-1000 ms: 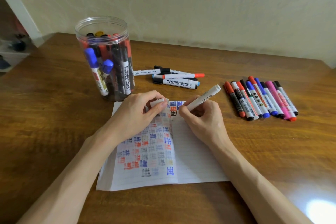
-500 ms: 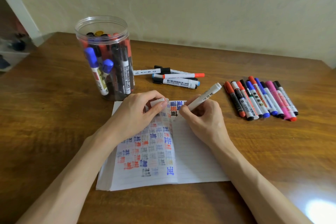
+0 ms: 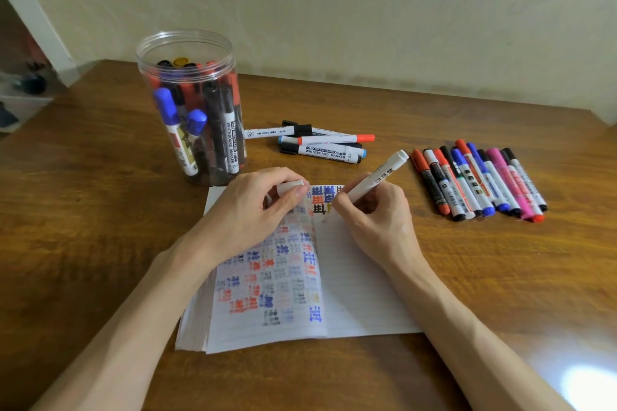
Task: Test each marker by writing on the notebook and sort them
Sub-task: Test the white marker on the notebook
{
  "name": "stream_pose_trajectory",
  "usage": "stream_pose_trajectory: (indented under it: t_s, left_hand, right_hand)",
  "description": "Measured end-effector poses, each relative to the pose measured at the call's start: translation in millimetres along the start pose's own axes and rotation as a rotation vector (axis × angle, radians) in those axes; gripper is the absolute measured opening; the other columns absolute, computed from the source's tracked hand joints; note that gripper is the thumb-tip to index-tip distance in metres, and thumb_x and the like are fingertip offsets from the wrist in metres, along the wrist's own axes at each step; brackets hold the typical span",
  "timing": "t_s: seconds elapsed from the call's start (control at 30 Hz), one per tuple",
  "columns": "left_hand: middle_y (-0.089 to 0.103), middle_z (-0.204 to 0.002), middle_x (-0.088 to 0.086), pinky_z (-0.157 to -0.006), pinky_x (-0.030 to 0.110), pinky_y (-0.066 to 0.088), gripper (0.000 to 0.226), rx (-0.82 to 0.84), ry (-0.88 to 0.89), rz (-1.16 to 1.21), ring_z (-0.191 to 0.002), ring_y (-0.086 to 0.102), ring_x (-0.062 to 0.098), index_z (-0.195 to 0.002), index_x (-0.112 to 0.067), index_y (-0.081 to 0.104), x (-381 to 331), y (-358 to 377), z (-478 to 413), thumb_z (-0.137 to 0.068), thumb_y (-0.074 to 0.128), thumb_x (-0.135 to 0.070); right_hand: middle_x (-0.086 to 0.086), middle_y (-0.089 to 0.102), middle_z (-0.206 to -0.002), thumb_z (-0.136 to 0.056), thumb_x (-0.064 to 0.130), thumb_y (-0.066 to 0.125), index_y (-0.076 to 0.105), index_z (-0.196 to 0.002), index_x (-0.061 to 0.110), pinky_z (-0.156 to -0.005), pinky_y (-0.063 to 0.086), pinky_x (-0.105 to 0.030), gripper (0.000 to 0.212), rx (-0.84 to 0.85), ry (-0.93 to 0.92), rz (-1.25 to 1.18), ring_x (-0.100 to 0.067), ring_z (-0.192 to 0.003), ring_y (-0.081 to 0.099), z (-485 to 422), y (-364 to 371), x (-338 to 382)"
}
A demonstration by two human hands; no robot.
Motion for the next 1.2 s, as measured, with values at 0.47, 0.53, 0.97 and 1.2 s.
stream_pose_trajectory:
  t_s: [0.47,0.53,0.97,1.2]
  left_hand:
    - [0.070,-0.111,-0.024,-0.087,0.012,0.053,0.028,-0.037,0.007,0.107,-0.109,0.064,-0.007,-0.118,-0.030,0.070,-10,-4,1,-0.090,0.073,-0.031]
    - [0.070,-0.111,-0.024,-0.087,0.010,0.052,0.030,-0.031,0.008,0.099,-0.110,0.064,-0.006,-0.118,-0.031,0.070,-11,-4,1,-0.089,0.069,-0.038]
    - [0.073,-0.108,-0.015,-0.078,0.026,0.061,0.022,-0.068,-0.028,0.162,-0.102,0.070,0.002,-0.118,-0.024,0.069,-3,-10,0,-0.099,0.061,-0.031]
    - [0.073,-0.106,-0.016,-0.080,0.019,0.058,0.040,-0.089,-0.038,0.085,-0.099,0.069,0.000,-0.119,-0.030,0.072,-1,-9,1,-0.089,0.057,-0.052]
  right_hand:
    - [-0.011,0.064,-0.068,-0.097,0.004,0.067,0.069,-0.088,0.008,-0.055,0.046,-0.025,0.010,0.012,0.102,-0.518,-0.020,-0.063,0.057,-3,-5,0]
    - [-0.013,0.067,-0.071,-0.097,0.005,0.069,0.070,-0.090,0.006,-0.057,0.048,-0.026,0.008,0.033,0.084,-0.506,-0.021,-0.065,0.060,-2,-4,2]
    - [-0.015,0.074,-0.093,-0.098,0.028,0.068,0.079,-0.111,0.010,-0.062,0.049,-0.028,0.026,0.343,0.299,-0.716,-0.023,-0.076,0.063,-1,3,-5]
    - [-0.006,0.078,-0.080,-0.091,0.019,0.080,0.080,-0.099,0.010,-0.058,0.052,-0.022,0.013,0.278,0.055,-0.267,-0.012,-0.065,0.065,-9,-26,-11]
Point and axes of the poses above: each hand's wrist, its own z-axis away from the middle knuckle, its own y-axis out of the palm, x = y × z, the point moved 9 cm from there along -z, towards the middle knuckle
